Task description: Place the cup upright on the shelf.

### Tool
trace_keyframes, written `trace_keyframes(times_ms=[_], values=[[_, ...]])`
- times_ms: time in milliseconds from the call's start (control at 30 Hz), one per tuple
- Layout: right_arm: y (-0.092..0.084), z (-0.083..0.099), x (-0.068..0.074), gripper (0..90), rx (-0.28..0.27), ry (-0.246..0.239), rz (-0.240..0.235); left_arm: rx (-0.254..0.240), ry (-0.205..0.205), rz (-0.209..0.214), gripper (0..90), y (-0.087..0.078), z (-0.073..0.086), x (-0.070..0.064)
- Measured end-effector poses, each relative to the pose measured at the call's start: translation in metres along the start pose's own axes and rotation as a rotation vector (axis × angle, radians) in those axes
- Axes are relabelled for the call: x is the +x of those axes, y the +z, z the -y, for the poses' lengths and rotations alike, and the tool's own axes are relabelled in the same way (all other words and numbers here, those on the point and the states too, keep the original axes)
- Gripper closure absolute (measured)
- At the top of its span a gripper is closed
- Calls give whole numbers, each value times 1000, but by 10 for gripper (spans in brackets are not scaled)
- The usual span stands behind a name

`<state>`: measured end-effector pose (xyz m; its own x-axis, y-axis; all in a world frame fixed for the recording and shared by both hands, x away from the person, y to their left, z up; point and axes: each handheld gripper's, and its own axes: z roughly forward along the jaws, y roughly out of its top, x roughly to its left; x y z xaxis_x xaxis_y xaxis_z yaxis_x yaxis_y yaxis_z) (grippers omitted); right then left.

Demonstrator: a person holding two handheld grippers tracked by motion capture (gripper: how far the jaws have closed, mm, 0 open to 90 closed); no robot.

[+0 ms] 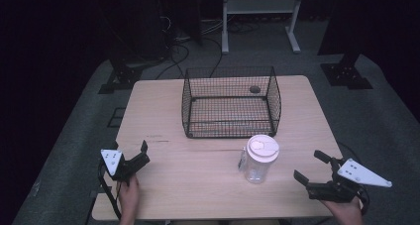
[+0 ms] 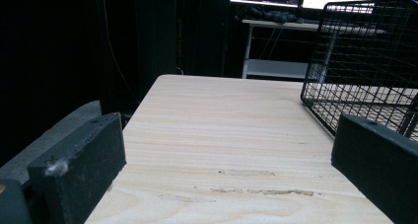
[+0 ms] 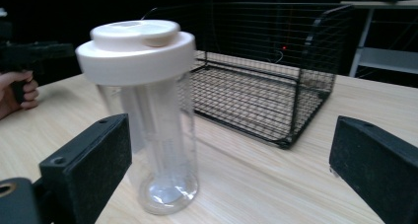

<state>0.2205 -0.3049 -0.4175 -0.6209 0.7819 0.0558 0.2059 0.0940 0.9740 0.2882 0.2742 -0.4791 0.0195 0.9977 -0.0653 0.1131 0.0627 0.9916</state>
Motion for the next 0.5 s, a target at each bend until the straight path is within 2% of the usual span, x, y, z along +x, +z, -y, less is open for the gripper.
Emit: trace_keyframes(times_ms=[500], values=[[20, -13, 26, 3, 24, -28, -91, -3, -7, -1, 0, 0, 0, 0]])
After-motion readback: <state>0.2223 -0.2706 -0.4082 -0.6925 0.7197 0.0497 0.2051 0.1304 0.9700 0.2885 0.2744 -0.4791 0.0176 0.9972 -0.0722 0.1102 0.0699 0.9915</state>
